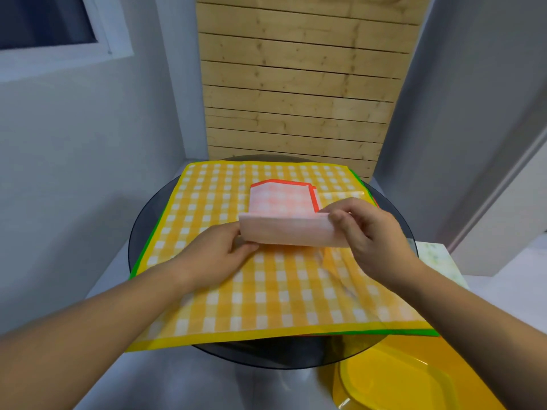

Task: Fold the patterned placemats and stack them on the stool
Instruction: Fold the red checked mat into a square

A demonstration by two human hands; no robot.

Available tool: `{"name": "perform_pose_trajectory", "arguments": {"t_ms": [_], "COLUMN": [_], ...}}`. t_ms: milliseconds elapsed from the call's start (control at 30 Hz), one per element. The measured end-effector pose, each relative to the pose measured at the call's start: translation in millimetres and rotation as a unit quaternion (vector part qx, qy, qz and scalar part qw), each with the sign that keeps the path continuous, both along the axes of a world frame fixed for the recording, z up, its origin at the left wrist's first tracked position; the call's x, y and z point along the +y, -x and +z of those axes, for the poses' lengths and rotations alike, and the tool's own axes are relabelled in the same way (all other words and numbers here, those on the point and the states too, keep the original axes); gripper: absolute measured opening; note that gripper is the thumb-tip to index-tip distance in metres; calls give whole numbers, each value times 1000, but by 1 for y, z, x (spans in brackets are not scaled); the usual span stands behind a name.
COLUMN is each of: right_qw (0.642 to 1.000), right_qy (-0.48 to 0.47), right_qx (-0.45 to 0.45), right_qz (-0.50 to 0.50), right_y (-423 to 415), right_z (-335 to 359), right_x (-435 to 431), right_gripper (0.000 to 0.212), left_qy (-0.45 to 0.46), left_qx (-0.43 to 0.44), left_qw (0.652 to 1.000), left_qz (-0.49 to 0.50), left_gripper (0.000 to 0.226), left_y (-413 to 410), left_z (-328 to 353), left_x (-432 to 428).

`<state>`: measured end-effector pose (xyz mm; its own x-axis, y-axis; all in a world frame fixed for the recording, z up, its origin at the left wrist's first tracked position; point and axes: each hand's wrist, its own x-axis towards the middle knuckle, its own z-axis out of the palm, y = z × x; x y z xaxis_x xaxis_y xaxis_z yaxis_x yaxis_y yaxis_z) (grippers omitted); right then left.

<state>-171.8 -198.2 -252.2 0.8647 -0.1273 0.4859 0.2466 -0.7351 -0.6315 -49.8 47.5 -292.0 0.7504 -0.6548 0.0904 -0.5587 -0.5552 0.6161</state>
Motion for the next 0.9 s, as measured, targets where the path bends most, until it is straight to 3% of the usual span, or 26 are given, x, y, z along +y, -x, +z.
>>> {"name": "perform_pose_trajectory", "arguments": {"t_ms": [100,200,300,433,567,667,800,900], "right_qw": [996,988,973,966,963,962,955,951], "right_qy": [-87,-151,-199,-163,-119,-95,-56,-29], "right_qx": [-17,30,117,197,233,238,259,275], "right_qz": [-4,3,22,-24,-70,-98,-133,-139], "right_y": [-5,-10,-18,-27,-32,-35,-43,-47], "right_z": [10,5,-15,-37,-44,-42,-40,-38], "right_x": [2,-5,-12,-19,-19,-16,-13,-12], "right_gripper": [10,37,38,25,12,19,50,37], "left_qy": [47,81,118,172,158,117,102,98], "left_qx": [39,73,102,166,174,169,189,188], "left_qw": [998,992,985,965,961,966,960,959], "left_qz": [34,58,78,106,149,156,178,189], "left_gripper": [28,22,20,16,12,27,55,60], "left_y": [-2,-3,-7,-9,-12,-14,-15,-15], "left_z": [1,2,-2,-3,-2,-3,-3,-3], "left_x": [-7,-14,-17,-21,-24,-25,-28,-30]}}
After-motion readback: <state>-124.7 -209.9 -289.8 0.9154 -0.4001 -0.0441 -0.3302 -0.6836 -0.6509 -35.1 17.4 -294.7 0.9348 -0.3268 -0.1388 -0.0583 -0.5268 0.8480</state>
